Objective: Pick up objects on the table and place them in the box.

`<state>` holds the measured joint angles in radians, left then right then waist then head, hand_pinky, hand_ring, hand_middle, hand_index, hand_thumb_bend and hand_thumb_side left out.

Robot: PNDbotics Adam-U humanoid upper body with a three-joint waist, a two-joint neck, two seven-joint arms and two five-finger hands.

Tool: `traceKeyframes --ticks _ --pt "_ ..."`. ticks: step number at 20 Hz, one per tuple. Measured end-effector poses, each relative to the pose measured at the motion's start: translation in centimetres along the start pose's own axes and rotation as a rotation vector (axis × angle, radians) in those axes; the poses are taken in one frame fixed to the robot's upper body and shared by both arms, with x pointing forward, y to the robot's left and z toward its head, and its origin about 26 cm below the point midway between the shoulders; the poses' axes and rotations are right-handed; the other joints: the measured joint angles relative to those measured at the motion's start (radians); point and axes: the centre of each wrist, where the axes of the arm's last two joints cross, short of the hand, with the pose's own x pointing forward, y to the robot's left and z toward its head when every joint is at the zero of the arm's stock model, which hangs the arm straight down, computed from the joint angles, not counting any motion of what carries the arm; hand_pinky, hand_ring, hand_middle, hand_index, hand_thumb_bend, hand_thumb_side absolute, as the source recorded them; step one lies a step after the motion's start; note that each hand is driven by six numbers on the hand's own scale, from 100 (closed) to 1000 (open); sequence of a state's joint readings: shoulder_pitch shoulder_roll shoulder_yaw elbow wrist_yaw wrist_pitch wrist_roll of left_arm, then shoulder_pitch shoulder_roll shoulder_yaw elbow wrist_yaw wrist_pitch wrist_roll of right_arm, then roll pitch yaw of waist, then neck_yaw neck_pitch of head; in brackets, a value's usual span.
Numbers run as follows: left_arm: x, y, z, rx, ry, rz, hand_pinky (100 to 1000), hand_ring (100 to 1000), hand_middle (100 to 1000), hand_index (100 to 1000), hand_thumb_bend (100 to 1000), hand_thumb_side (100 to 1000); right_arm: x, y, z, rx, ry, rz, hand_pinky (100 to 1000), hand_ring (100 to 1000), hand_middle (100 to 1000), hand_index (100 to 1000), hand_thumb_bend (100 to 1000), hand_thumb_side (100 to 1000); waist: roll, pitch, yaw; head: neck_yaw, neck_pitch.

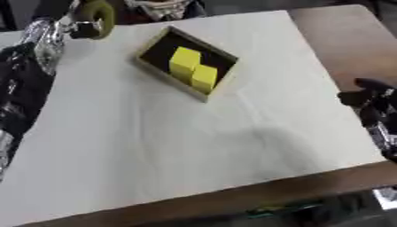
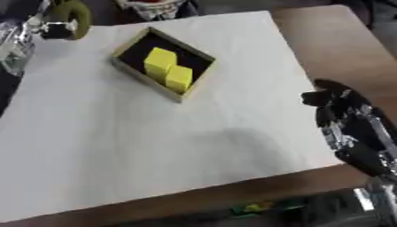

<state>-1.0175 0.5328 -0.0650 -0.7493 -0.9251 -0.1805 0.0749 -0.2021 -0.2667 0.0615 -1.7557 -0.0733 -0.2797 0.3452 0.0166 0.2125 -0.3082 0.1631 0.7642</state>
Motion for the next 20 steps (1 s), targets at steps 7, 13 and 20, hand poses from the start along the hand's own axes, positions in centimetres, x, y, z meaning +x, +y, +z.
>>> traceKeyframes --ticks 7,13,20 --pt "4.4 -1.5 -0.9 -0.101 -0.184 0.044 604 521 505 720 100 189 0.0 0.0 0.0 0.008 -0.002 0.000 853 816 636 881 100 466 0.000 0.000 -0.008 0.004 0.000" --pt "6.4 -3.4 -0.8 -0.184 -0.273 0.052 635 577 596 792 100 167 0.0 0.0 -0.1 0.009 -0.004 0.000 853 817 636 881 100 470 -0.001 0.000 -0.011 0.005 0.000" --pt "6.9 -3.1 -0.8 -0.186 -0.310 0.005 719 707 813 930 320 428 -0.1 0.0 -0.1 0.010 -0.003 -0.001 853 817 636 881 100 470 -0.005 0.000 -0.005 0.002 0.000"
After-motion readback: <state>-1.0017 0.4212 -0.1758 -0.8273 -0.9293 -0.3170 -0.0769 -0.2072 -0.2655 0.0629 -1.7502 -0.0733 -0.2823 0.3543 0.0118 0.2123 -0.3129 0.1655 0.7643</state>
